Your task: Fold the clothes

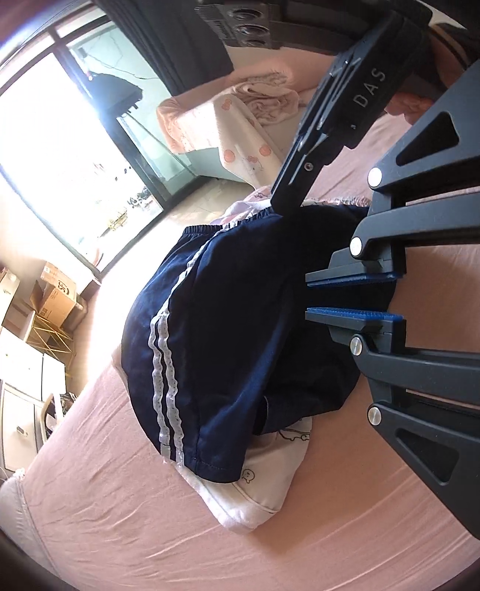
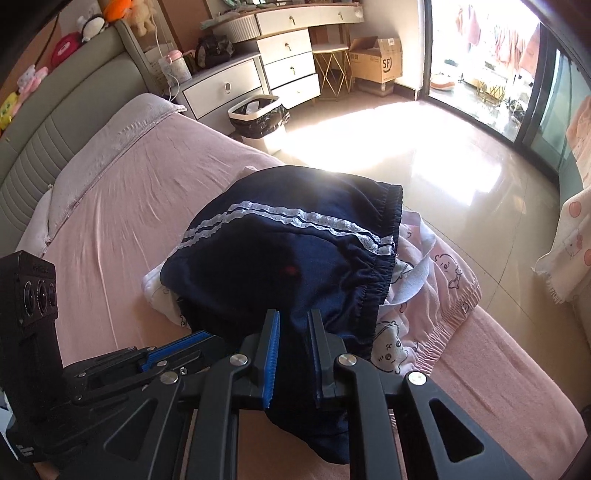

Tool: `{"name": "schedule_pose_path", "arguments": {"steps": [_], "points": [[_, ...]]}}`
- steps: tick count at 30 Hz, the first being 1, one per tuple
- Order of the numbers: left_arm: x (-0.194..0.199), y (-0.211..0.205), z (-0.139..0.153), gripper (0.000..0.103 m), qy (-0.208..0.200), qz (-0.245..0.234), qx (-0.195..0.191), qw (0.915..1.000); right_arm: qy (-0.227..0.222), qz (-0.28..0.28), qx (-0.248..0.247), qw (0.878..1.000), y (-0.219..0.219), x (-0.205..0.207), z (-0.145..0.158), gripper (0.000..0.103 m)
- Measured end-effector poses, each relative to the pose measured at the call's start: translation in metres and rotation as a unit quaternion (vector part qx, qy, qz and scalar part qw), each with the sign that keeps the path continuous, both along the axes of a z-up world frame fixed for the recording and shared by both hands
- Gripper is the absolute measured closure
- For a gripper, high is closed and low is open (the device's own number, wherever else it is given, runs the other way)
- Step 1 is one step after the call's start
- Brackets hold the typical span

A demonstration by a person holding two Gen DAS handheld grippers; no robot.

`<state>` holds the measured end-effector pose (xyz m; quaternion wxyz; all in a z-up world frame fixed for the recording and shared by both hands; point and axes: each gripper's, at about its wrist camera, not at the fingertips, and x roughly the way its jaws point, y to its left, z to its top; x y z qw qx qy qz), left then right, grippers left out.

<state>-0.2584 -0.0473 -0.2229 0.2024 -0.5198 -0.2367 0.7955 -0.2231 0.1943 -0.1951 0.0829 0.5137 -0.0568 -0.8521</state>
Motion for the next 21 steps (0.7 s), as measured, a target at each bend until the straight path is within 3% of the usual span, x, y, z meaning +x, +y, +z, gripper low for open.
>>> {"name": "schedule_pose_path", "arguments": {"steps": [1,3,4,5,6,7,8,10,14,21], "points": [[-0.002,-0.005,0.0,0.086,-0.002,0.011,0.004,0.9999,-0.001,0.004,0.002,1.0,-0.001,-0.001,-0.001,0.09],[-0.006,-0.013,0.0,0.06,-0.012,0.032,0.002,0.9994,-0.004,0.01,0.02,1.0,-0.004,-0.003,-0.003,0.089],[-0.008,-0.016,-0.001,0.023,-0.021,0.042,-0.004,0.9989,-0.006,0.013,0.032,0.999,-0.007,-0.005,-0.004,0.088],[-0.008,-0.019,0.0,0.01,-0.019,0.046,0.005,0.9987,-0.008,0.014,0.04,0.999,-0.008,-0.006,-0.006,0.084],[-0.008,-0.022,0.0,0.01,-0.017,0.049,0.017,0.9985,-0.006,0.014,0.044,0.999,-0.01,-0.007,-0.007,0.079],[-0.009,-0.025,0.0,0.01,-0.016,0.049,0.029,0.9982,-0.003,0.013,0.047,0.999,-0.011,-0.009,-0.008,0.063],[-0.009,-0.027,0.001,0.01,-0.017,0.047,0.036,0.9981,0.002,0.012,0.05,0.999,-0.012,-0.01,-0.009,0.039],[-0.014,-0.025,-0.001,0.01,-0.025,0.046,0.028,0.9982,0.011,0.011,0.059,0.998,-0.015,-0.011,-0.009,0.022],[-0.025,-0.021,-0.004,0.01,-0.042,0.039,0.015,0.9982,0.007,0.019,0.065,0.998,-0.02,-0.014,-0.013,0.022],[-0.045,-0.014,0.005,0.01,-0.033,0.023,-0.003,0.9992,0.011,0.033,0.091,0.995,-0.028,-0.018,-0.024,0.022]]}}
